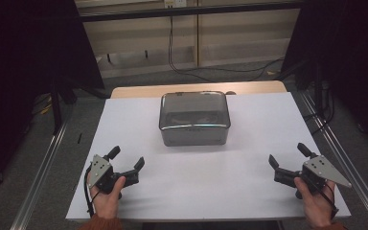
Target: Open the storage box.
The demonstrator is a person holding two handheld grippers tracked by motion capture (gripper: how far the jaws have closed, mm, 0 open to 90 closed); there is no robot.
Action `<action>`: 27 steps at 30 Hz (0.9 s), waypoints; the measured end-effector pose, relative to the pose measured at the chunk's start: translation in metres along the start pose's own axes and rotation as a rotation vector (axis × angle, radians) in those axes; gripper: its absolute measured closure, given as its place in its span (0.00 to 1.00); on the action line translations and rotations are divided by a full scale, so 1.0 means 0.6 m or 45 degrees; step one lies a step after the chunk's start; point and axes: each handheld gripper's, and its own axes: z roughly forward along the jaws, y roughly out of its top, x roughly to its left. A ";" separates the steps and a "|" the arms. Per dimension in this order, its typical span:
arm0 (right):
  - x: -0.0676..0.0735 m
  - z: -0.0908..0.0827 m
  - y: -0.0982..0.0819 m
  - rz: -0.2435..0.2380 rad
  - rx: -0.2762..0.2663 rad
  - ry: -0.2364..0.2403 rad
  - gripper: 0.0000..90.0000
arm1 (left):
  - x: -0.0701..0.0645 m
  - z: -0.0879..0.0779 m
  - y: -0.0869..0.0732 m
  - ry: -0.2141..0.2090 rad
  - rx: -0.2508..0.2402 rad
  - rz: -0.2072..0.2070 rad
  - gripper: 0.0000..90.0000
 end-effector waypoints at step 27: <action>0.014 0.017 0.000 0.047 0.011 0.086 0.00 | -0.021 -0.011 -0.002 0.037 0.068 0.005 0.04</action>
